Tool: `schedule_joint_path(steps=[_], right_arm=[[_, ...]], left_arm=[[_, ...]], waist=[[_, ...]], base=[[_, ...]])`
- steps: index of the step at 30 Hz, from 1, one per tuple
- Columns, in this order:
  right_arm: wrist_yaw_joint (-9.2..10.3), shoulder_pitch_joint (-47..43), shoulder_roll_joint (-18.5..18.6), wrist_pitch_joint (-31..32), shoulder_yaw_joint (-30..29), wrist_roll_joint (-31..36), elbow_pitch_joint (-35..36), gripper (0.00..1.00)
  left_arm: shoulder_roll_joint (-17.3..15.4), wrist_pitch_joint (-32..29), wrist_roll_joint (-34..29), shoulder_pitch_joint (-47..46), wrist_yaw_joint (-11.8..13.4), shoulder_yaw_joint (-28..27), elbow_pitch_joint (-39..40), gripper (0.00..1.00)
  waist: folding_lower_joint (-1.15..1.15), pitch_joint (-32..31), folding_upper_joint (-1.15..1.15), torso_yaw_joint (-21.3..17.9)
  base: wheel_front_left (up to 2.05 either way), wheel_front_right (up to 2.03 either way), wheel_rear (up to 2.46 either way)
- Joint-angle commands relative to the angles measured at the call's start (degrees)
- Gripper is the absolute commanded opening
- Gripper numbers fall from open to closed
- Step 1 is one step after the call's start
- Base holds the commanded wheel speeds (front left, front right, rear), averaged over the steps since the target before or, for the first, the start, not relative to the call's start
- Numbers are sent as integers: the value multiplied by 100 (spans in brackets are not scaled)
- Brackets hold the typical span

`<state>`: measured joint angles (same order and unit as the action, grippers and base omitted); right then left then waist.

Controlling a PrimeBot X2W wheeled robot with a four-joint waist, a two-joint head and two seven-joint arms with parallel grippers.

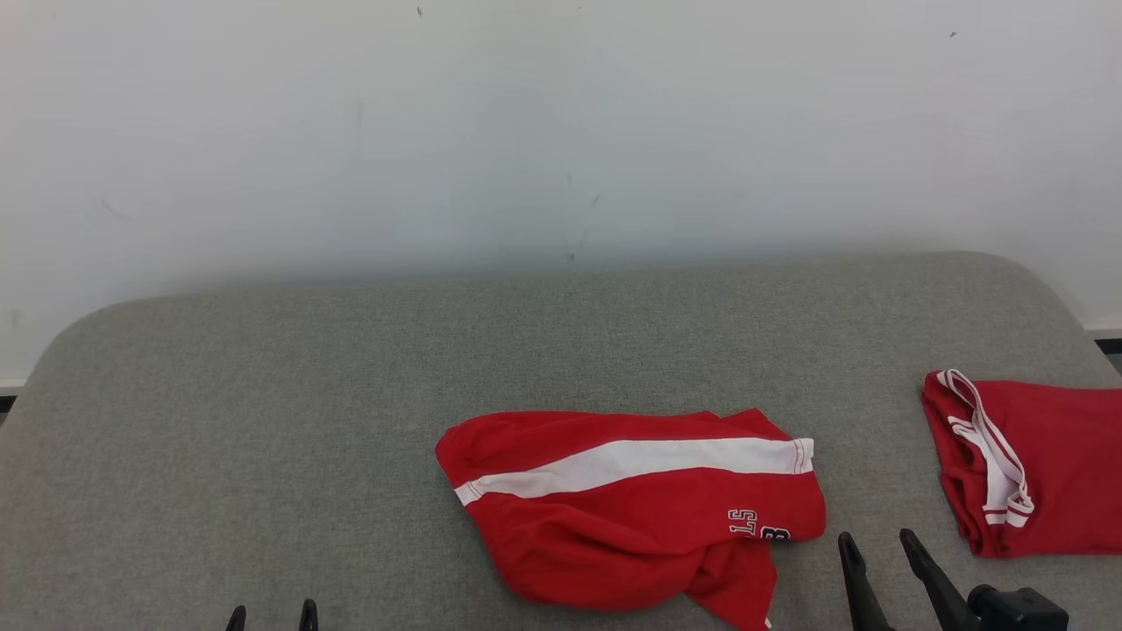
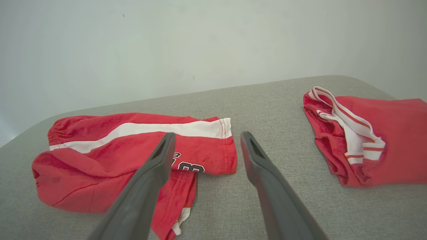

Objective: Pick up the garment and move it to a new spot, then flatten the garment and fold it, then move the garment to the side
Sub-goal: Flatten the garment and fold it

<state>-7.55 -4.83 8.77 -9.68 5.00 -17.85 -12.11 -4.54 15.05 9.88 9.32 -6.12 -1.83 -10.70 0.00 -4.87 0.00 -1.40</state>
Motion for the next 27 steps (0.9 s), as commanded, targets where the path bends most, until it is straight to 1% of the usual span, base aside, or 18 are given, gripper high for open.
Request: schedule_joint_path(steps=[1,13,18,21,24,25,26,27], right_arm=[[15,16,-15,-42,4,38,-16,100],[15,59,-46,-66,25,32,-14,100],[15,113,-38,-85,6,16,3,100],[15,132,-20,-85,11,22,22,100],[15,185,-38,-81,37,42,36,100],[15,212,-46,-78,63,48,42,100],[15,212,-46,-78,63,48,42,100],[15,233,-52,-77,80,50,40,100]], left_arm=[[15,15,-49,-64,-34,-14,-31,100],[87,15,-147,-139,-91,5,-154,100],[106,16,-29,-400,-129,191,-503,100],[116,-56,182,-751,-136,454,-916,100],[138,-405,576,-1238,-133,792,-1297,100],[142,-568,781,-1399,-134,861,-1426,100],[142,-568,781,-1399,-134,861,-1426,100],[140,-699,1005,-1560,-129,945,-1542,100]], waist=[[0,7,0,-7],[0,33,0,-17],[0,95,0,16],[0,145,0,37],[0,203,0,31],[0,229,0,13],[0,229,0,13],[0,251,0,-5]], base=[[0,0,0],[0,0,0],[0,0,0],[0,0,0],[0,0,0],[0,0,0],[0,0,0],[0,0,0]])
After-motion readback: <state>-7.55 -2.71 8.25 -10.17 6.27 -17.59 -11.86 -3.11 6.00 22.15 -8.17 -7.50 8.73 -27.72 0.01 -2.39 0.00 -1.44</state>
